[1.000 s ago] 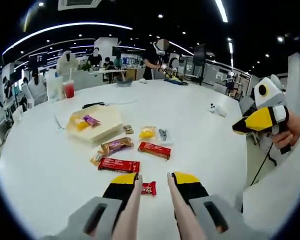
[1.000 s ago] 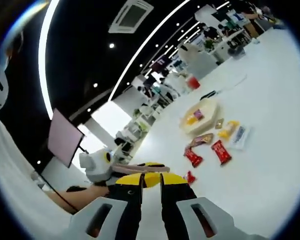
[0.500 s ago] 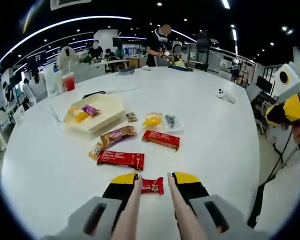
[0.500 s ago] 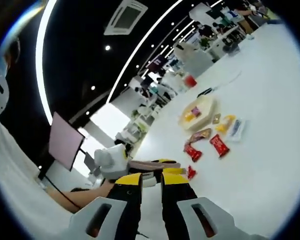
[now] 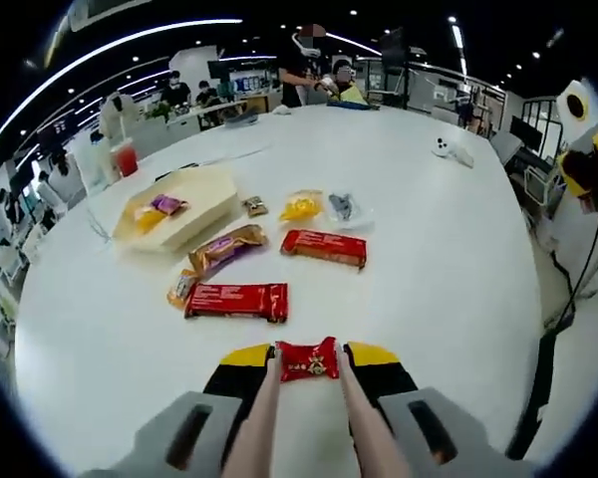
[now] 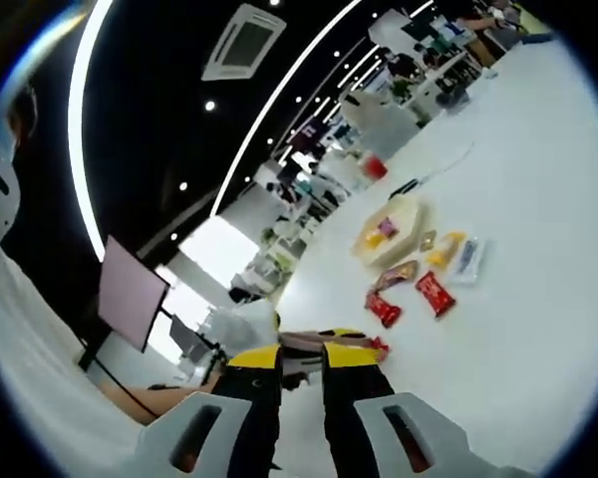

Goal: Place the target food into the container with the food tongs after gripping and lifting it, then release it inside without dropping or visibly crushing the food.

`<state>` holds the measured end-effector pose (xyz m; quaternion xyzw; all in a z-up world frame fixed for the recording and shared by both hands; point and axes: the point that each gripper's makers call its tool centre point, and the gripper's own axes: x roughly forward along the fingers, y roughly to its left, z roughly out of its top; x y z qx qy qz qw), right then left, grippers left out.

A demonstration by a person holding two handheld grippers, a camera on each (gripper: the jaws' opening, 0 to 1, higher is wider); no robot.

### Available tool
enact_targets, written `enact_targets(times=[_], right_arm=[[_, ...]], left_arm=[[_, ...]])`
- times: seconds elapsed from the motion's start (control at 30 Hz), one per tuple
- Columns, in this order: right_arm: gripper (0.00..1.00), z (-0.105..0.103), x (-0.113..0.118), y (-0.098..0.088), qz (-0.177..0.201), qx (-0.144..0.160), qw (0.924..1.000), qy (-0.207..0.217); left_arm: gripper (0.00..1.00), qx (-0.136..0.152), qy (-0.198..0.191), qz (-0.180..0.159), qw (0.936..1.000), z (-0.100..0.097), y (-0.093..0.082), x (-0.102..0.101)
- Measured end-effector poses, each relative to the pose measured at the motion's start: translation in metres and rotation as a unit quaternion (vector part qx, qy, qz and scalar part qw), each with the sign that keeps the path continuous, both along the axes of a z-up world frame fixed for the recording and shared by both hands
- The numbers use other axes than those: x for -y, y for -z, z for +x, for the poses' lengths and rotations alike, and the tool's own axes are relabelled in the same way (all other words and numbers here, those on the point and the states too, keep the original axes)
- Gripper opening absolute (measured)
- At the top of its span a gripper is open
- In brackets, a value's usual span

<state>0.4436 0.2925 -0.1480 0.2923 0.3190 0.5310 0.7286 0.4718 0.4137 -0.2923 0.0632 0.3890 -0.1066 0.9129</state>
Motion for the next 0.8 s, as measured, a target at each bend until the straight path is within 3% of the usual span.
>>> enact_targets(times=[0.33, 0.47, 0.63, 0.8], right_arm=[[0.14, 0.004, -0.007, 0.004, -0.004, -0.002, 1.0, -0.002], [0.14, 0.002, -0.012, 0.005, -0.007, 0.001, 0.9999, -0.011], [0.14, 0.002, -0.014, 0.007, -0.011, 0.0, 0.9998, -0.015], [0.13, 0.005, -0.012, 0.008, -0.014, -0.001, 0.9998, -0.013]], left_arm=[[0.23, 0.016, 0.01, -0.025, 0.9995, 0.004, -0.001, -0.002], [0.19, 0.015, -0.008, -0.048, 0.9987, 0.007, -0.001, -0.006], [0.17, 0.028, -0.006, -0.04, 0.9988, 0.006, -0.001, -0.006], [0.17, 0.034, -0.028, -0.045, 0.998, 0.007, -0.006, -0.011]])
